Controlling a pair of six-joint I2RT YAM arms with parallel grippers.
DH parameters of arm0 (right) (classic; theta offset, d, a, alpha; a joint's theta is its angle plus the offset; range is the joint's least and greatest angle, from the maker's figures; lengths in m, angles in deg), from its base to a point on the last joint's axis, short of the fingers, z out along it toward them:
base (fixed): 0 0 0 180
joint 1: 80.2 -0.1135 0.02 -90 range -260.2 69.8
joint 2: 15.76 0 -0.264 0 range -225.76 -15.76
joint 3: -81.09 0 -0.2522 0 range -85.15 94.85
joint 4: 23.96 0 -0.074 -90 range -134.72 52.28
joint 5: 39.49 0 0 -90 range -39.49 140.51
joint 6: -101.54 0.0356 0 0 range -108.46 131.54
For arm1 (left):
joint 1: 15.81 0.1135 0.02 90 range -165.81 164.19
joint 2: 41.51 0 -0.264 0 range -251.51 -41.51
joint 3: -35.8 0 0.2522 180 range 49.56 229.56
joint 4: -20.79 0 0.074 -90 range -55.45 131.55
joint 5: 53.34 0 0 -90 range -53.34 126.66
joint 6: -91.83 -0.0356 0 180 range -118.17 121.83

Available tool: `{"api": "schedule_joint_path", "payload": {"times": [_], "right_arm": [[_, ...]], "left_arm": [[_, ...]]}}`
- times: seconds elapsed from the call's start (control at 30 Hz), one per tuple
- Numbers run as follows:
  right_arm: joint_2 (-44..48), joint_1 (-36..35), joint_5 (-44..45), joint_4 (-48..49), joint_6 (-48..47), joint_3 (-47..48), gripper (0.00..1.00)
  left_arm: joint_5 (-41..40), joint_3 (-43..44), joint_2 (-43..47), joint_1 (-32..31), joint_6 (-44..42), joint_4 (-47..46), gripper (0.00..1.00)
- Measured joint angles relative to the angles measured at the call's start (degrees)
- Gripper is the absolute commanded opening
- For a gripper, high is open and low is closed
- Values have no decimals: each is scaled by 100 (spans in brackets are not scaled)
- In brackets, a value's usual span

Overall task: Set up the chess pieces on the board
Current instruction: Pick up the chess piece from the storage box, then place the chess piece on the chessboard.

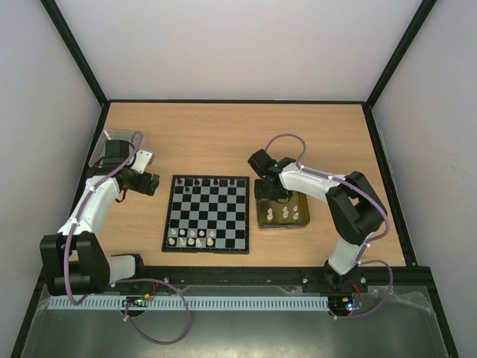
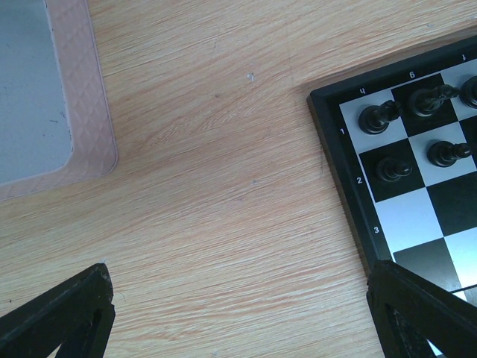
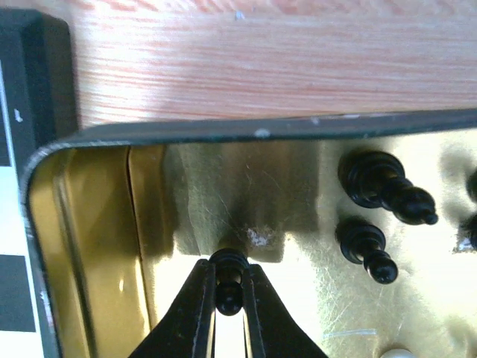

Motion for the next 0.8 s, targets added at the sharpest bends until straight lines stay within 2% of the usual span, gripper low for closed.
{"api": "schedule_joint_path", "payload": {"times": [0.47,0.8], "right_arm": [[120,-37,251,-588,-4,682,5],[-177,-728,487,-1272,35,2363,4]], "left_arm": [[0,-2,2,0,-2,-2,93],[2,-4,4,0,-2,-7,93]]}}
